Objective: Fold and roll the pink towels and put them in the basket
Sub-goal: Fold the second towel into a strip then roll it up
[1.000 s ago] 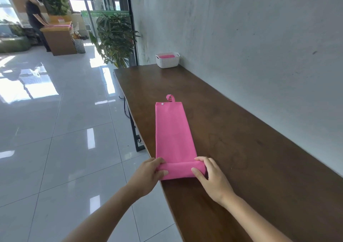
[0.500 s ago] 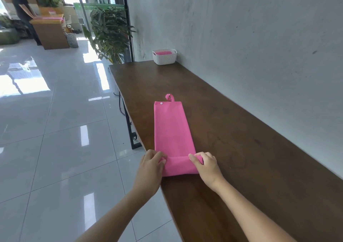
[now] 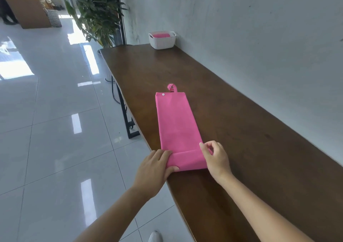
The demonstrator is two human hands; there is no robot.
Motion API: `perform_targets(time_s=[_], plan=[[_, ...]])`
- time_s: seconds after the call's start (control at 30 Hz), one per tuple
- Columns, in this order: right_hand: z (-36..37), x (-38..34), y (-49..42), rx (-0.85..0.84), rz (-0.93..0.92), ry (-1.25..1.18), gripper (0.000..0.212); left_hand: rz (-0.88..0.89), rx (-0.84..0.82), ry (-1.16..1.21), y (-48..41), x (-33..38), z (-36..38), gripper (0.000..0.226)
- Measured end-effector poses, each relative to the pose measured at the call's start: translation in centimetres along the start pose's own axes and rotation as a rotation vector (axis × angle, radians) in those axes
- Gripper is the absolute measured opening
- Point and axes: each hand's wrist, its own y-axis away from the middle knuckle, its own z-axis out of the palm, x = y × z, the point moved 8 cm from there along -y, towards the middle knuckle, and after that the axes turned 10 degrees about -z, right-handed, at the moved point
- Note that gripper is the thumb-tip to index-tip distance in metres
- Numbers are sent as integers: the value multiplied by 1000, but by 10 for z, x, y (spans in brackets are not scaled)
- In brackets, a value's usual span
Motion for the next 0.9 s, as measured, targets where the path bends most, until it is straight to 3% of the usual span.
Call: perform_targets(time_s=[0.07,0.23,0.43,0.6,0.77,0.9], plan=[[-4,-4,0,67,-60,1,22,-28,-38,29,-8,-5,2,69],[-3,-10,-1,134,-149,46,25,-104,-203,115,-31,-15,2,67],[1,-12,-15,106,-103,58,26,-224,-345,247,-55,-22,6,59],[13,-13,-42,32,17,72,26,-136,-252,-70,-78,-25,-3,61],[23,-12,-67,50,128,28,18,-230,-213,-7,-93,-36,-3,55],[28,-5,-85,49,215,95,22,-77,-95,80,-92,-26,-14,45]])
